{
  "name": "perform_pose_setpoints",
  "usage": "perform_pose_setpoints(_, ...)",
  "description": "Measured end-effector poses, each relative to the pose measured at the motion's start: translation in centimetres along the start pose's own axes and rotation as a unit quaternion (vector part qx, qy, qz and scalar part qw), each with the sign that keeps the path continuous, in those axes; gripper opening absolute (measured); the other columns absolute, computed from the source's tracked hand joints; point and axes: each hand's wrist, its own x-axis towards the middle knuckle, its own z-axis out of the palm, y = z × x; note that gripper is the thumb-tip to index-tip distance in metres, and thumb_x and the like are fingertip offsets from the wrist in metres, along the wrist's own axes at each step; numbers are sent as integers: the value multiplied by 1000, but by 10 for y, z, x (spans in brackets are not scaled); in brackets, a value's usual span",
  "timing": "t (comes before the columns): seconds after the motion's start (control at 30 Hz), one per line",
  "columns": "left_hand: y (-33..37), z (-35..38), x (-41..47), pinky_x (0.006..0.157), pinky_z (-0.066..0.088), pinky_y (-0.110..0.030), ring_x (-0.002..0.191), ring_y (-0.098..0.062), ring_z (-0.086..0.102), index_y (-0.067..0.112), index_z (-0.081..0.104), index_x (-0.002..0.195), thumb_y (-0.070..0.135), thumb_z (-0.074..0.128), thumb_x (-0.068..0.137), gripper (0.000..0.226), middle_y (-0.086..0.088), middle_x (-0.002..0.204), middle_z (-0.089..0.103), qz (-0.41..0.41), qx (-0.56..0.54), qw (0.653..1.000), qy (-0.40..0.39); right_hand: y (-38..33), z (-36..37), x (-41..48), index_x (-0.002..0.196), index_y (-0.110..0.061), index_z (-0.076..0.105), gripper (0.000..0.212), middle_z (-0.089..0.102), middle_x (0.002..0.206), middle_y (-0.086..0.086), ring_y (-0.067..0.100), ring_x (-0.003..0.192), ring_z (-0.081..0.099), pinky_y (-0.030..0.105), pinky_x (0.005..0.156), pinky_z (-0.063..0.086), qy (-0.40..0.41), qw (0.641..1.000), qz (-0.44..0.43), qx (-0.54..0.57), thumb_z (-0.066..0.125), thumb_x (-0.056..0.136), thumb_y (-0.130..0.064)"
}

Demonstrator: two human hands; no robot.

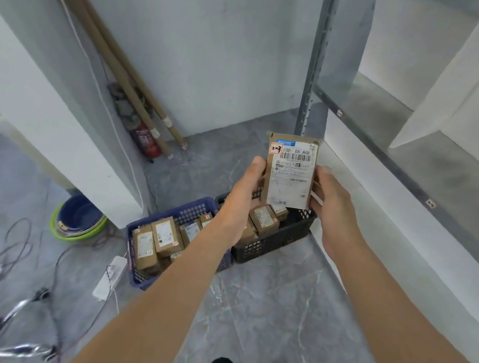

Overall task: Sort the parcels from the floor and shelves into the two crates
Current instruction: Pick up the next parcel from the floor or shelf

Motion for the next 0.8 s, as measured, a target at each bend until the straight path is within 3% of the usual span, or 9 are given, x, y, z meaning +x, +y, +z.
perform_pose_setpoints(0.13,-15,-3,41,123,29,-49,128,-5,53,48,54,127,66,28,103,39,24,123,62,-29,-4,999,13,14,1,42,103,-43,72,39,76,87,-29,-9,88,71,21,78,50,-23,999,24,1,34,113,-47)
perform_pose_setpoints(0.27,-26,-12,93,121,34,-45,114,10,59,50,59,121,63,27,105,38,33,112,68,-49,-11,999,7,26,9,92,104,-44,72,39,76,93,-27,-1,100,69,25,85,50,-35,997,66,1,34,112,-48)
perform_pose_setpoints(0.4,-40,-24,165,120,33,-44,121,4,55,53,59,115,67,26,103,38,33,113,65,-83,-10,996,-7,41,22,153,112,-39,70,38,75,98,-24,-6,98,69,22,85,47,-33,994,101,2,33,113,-45)
perform_pose_setpoints(0.47,-50,-30,206,117,36,-40,115,10,55,54,58,113,64,25,105,36,36,108,65,-100,-16,995,-15,50,31,191,111,-39,71,39,77,95,-25,-9,94,70,22,86,48,-31,993,115,2,33,113,-44)
perform_pose_setpoints(0.53,-62,-36,249,114,37,-39,108,15,54,51,57,114,60,25,106,34,39,104,63,-124,-26,992,-15,60,41,231,111,-40,71,40,77,98,-24,-6,98,69,25,90,48,-17,991,134,-3,32,113,-44)
perform_pose_setpoints(0.67,-97,-43,336,118,37,-45,113,4,56,47,60,111,59,31,106,32,36,101,64,-183,-47,982,-12,88,56,310,114,-36,75,44,79,109,-11,9,108,72,37,106,50,14,984,176,-26,33,112,-49)
perform_pose_setpoints(0.8,-147,-40,403,112,39,-37,100,8,62,48,64,104,57,33,106,32,36,86,69,-231,-45,972,-4,137,64,379,106,-35,75,44,79,114,-2,18,110,72,45,109,50,35,975,214,-54,33,112,-46)
